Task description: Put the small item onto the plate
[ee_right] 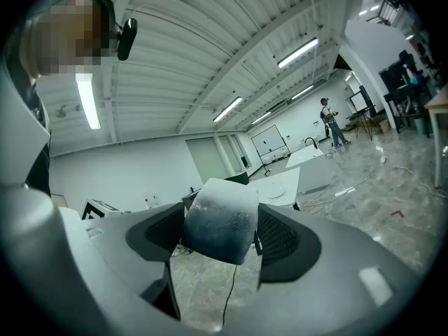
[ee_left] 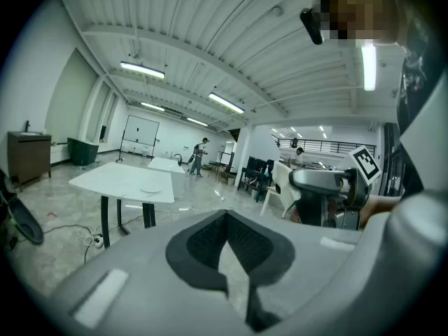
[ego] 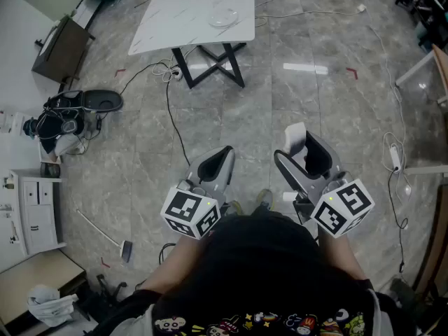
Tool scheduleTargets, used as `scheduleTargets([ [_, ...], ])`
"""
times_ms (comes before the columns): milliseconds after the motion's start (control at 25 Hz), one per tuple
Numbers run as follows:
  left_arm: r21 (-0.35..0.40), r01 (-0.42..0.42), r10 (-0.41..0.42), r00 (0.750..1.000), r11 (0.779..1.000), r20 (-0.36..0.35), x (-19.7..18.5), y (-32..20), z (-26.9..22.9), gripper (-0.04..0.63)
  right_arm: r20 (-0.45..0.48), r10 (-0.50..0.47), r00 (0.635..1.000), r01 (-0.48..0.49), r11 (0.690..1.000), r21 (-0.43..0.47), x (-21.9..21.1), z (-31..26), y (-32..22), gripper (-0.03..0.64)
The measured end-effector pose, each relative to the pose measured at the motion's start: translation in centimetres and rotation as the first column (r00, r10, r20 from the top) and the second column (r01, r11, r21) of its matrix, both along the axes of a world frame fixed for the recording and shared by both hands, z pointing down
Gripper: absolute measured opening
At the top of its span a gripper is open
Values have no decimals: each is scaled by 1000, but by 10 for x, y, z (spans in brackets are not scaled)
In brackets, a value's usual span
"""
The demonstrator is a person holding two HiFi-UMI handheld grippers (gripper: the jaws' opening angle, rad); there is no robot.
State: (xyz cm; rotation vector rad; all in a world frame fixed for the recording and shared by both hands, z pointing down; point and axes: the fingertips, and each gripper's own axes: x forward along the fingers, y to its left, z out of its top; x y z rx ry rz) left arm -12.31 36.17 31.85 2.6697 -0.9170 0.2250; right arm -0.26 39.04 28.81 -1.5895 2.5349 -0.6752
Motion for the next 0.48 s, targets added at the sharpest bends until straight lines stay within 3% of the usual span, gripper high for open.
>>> scheduleTargets([
  [280, -27, -50, 50, 999, 998, -1, 9, 24, 6, 2, -16, -24, 1000, 24, 1000, -6, -12, 5, 17, 353],
  [480, -54, 29, -28, 999, 998, 17, 39, 23, 18, 2, 13, -96, 995, 96, 995, 6, 21, 10, 7, 354],
])
